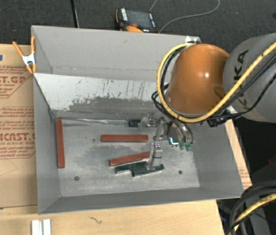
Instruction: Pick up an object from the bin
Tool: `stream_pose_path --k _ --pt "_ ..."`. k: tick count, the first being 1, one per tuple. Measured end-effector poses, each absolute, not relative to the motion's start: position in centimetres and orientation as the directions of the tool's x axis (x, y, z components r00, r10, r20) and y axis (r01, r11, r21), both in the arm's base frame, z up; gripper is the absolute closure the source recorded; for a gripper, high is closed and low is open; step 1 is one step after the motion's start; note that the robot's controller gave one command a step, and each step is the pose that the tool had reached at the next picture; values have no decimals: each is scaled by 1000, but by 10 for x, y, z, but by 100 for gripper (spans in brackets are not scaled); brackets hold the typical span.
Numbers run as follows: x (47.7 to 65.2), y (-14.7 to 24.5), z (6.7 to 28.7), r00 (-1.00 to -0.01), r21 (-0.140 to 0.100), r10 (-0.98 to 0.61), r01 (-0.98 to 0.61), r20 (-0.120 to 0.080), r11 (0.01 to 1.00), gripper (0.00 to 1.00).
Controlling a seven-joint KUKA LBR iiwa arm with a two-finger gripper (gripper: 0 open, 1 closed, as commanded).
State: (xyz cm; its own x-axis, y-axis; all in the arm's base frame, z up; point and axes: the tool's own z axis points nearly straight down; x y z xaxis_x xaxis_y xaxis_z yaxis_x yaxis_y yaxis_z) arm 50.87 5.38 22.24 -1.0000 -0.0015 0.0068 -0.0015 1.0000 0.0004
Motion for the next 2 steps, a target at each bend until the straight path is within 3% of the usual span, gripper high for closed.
stream_pose_path --k 1,2 --pt "498 22 66 -992 0 -124 -124 2 992 0" --pt "489 40 101 -997 2 -74 -74 -2 997 0"
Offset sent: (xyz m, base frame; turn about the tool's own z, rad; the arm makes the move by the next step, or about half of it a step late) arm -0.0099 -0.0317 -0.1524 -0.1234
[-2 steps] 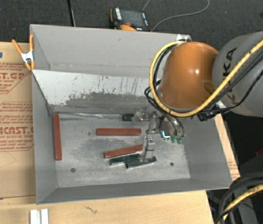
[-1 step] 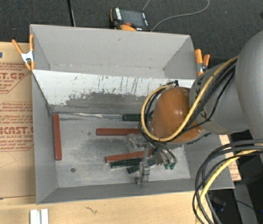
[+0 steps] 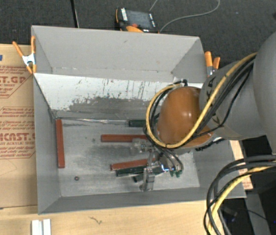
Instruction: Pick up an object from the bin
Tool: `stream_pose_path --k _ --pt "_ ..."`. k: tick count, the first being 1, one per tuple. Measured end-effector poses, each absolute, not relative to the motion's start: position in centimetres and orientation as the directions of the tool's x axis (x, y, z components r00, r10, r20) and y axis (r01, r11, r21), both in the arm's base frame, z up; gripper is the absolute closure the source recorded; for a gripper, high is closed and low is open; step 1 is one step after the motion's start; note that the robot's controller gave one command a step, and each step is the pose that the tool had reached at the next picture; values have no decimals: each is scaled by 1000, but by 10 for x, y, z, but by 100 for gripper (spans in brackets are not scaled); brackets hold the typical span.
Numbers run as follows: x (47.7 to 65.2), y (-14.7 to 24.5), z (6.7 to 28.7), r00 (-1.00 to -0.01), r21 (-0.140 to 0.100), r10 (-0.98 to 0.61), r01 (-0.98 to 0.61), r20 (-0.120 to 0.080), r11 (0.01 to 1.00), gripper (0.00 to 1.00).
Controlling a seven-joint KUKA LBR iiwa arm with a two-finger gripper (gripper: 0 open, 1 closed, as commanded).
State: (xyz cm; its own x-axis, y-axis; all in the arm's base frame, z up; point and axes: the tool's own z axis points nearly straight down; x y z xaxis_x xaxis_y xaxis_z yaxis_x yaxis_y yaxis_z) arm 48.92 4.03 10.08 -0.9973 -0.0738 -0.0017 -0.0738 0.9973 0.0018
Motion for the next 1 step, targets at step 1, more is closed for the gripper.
stream_pose_path --k 1 --pt "497 41 104 -999 1 34 34 -1 999 0"
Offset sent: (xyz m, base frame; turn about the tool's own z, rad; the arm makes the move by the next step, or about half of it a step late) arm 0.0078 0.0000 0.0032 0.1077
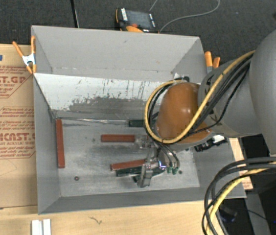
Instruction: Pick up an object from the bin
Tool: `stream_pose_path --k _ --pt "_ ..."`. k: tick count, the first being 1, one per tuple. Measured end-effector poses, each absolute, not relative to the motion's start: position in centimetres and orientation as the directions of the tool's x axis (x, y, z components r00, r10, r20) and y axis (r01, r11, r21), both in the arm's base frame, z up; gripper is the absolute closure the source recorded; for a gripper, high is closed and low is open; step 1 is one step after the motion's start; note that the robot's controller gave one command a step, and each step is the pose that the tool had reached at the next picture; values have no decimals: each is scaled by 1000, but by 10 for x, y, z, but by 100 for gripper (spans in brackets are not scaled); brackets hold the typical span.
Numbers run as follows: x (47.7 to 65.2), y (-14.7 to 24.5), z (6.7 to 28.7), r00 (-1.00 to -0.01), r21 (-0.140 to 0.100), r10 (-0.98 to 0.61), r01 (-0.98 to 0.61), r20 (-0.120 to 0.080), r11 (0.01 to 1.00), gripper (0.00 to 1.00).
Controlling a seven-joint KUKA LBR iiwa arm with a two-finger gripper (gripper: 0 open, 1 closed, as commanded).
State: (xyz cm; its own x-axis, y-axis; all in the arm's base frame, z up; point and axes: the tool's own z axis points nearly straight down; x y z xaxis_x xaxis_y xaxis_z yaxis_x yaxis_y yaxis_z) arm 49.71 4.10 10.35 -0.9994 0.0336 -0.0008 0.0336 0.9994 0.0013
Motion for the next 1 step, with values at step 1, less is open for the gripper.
stream_pose_path --k 1 --pt "497 40 68 -988 1 157 157 3 988 0"
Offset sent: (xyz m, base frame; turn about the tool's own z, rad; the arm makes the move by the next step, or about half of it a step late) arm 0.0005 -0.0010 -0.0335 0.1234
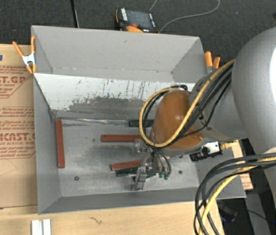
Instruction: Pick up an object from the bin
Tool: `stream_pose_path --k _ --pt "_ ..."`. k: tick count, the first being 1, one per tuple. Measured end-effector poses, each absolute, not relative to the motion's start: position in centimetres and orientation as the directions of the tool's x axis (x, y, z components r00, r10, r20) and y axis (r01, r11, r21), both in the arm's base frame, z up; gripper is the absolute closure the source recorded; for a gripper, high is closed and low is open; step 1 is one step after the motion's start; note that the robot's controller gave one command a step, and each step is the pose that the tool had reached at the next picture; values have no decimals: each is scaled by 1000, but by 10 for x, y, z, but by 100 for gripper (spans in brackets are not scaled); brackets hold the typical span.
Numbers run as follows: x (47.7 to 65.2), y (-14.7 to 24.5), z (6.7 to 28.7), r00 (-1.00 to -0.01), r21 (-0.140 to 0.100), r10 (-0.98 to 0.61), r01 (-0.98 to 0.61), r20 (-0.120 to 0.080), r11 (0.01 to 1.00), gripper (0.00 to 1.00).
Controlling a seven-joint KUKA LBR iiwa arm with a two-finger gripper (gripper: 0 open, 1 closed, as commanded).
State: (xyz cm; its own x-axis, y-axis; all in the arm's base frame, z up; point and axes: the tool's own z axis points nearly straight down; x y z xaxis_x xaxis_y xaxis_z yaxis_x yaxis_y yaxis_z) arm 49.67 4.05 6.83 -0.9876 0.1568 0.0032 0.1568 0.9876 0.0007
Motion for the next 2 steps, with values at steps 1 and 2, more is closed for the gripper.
stream_pose_path --k 1,2 --pt "496 41 68 -988 1 157 157 1 988 0" --pt "497 41 68 -988 1 157 157 0 988 100"
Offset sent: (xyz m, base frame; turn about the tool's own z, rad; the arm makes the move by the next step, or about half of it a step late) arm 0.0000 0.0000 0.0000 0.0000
